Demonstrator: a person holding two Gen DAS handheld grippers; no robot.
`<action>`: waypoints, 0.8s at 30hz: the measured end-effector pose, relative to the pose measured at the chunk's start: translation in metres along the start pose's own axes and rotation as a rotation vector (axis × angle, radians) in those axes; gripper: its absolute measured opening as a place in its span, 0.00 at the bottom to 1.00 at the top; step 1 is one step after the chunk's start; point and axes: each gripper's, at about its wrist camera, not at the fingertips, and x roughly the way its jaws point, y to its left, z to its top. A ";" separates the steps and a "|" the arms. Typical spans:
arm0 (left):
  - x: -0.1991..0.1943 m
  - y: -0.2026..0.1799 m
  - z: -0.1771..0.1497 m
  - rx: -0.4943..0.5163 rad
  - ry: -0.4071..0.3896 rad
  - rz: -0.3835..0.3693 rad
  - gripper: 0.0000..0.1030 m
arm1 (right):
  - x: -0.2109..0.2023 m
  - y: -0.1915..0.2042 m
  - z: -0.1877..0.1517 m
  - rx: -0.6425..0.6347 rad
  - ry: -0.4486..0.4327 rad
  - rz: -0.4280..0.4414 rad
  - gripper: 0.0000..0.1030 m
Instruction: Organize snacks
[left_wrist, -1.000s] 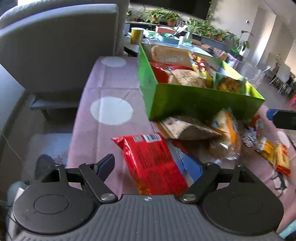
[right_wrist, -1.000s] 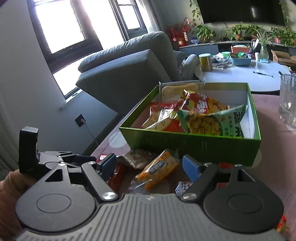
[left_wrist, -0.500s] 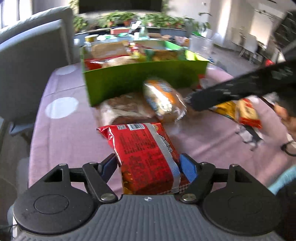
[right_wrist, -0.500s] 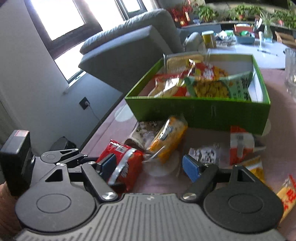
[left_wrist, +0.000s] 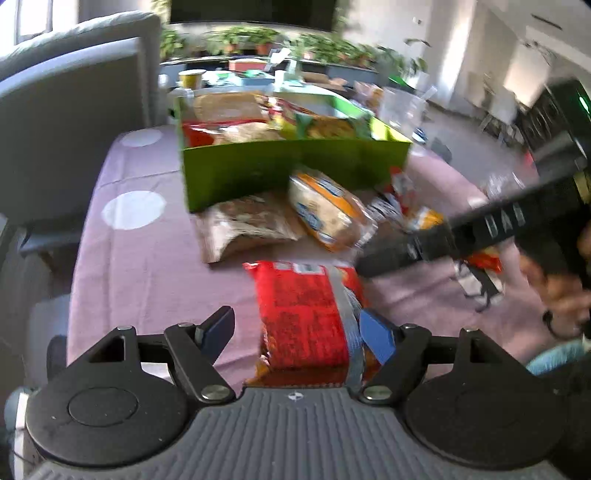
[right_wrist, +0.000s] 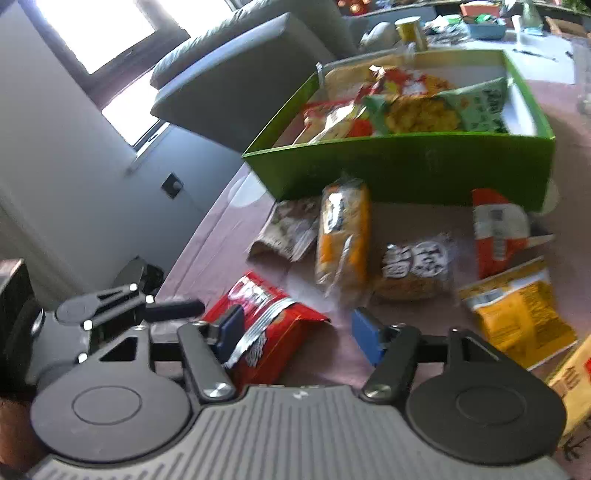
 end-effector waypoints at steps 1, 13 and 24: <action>0.000 0.002 0.001 -0.015 0.001 0.003 0.69 | 0.002 0.002 -0.001 -0.009 0.010 0.005 0.56; 0.012 -0.008 -0.004 -0.023 0.073 -0.089 0.52 | 0.014 0.005 -0.006 0.016 0.073 0.008 0.53; 0.006 -0.003 0.001 -0.044 0.061 -0.066 0.54 | 0.011 -0.001 -0.007 0.057 0.085 0.007 0.53</action>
